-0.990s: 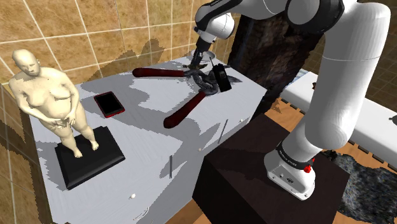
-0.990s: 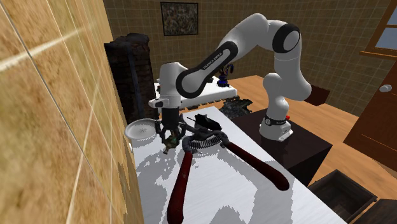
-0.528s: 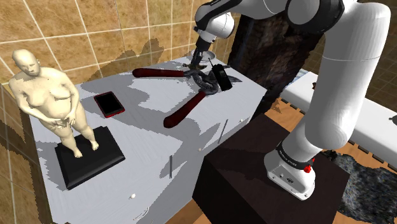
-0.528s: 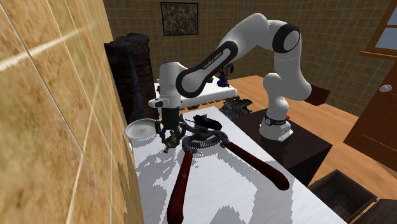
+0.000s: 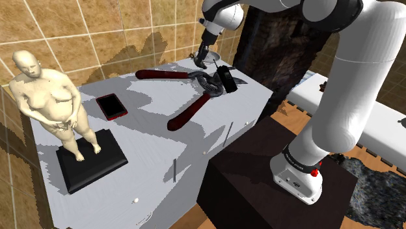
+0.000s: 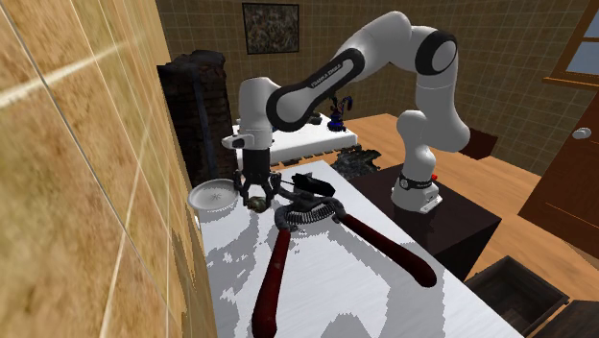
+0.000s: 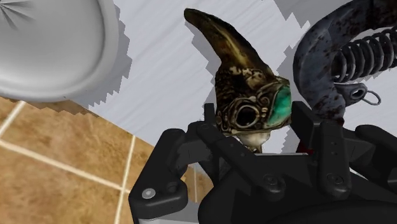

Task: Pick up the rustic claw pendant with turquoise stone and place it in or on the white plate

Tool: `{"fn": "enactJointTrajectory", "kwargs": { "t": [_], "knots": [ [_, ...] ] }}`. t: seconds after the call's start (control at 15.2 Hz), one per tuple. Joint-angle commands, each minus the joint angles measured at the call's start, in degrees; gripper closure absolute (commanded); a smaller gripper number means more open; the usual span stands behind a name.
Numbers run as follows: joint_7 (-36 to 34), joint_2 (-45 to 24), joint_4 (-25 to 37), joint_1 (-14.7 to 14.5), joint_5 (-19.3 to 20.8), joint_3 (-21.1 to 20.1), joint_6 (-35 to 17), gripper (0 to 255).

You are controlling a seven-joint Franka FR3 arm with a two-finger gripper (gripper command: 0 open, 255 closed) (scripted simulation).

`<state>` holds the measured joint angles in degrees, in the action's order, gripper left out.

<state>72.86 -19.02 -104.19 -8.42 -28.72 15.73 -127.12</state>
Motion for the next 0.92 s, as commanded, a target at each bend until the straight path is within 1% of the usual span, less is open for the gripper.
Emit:
{"fn": "enactJointTrajectory", "kwargs": {
  "t": [0.0,0.46,0.86],
  "knots": [
    [-0.82,0.4,0.92,-0.15,0.56,0.13,1.17,255],
    [-2.72,2.21,3.03,-0.32,2.14,0.64,4.72,255],
    [1.84,-7.79,17.87,6.03,-0.25,1.65,11.99,255]
  ]
}}
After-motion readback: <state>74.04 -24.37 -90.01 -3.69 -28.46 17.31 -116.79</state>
